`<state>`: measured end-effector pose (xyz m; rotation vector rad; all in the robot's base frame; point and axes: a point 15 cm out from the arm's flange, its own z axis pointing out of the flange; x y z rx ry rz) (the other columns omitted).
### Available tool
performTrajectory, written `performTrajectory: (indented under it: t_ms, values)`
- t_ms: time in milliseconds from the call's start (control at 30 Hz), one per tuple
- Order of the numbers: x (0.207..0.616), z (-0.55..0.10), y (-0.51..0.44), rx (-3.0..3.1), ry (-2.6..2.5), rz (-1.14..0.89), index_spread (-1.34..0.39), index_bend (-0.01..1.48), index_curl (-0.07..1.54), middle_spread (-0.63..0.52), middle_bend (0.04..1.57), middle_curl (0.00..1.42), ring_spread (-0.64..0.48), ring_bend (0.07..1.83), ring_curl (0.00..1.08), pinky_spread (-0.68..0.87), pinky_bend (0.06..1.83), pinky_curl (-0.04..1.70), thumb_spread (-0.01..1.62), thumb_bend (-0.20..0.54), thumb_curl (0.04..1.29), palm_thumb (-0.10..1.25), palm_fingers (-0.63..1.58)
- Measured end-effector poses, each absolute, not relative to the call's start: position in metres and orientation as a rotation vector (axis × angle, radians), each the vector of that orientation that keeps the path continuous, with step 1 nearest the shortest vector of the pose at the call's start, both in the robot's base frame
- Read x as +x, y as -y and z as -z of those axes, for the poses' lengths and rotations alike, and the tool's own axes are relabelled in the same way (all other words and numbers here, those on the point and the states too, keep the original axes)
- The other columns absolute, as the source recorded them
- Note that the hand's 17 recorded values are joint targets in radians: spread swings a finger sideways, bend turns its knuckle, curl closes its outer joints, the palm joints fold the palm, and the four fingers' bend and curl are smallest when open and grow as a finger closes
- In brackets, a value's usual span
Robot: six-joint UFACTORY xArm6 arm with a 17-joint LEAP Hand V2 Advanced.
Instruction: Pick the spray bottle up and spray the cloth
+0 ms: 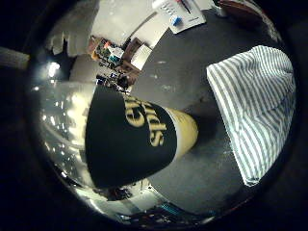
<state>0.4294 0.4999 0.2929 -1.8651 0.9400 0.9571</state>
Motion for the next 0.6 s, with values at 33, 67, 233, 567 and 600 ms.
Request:
performTrajectory:
  t_ms: [33, 67, 233, 567, 600]
  values:
    - [0.428, -0.288, -0.498, -1.882, -0.946, -0.967, -0.25, 0.34, 0.54, 0.05, 0.57, 0.43, 0.11, 0.61, 0.4, 0.21, 0.46, 0.77, 1.17, -0.024, 0.41, 0.58, -0.07]
    - [0.426, -0.285, -0.497, -1.894, -0.947, -0.974, -0.25, 0.33, 0.54, 0.06, 0.54, 0.42, 0.12, 0.59, 0.39, 0.23, 0.45, 0.76, 1.16, -0.025, 0.41, 0.57, -0.1]
    - [0.422, -0.276, -0.491, -1.944, -0.941, -0.97, -0.24, 0.19, 0.43, 0.14, 0.3, 0.33, 0.17, 0.36, 0.29, 0.36, 0.3, 0.56, 1.15, -0.021, 0.36, 0.57, -0.01]
    - [0.436, -0.289, -0.453, -2.051, -0.92, -0.839, -0.22, 0.17, 0.34, 0.16, 0.19, 0.31, 0.19, 0.23, 0.25, 0.36, 0.24, 0.41, 1.14, -0.02, 0.33, 0.57, 0.05]
    - [0.44, -0.293, -0.446, -2.051, -0.926, -0.823, -0.22, 0.17, 0.34, 0.16, 0.19, 0.31, 0.19, 0.23, 0.25, 0.36, 0.24, 0.41, 1.14, -0.02, 0.33, 0.57, 0.05]
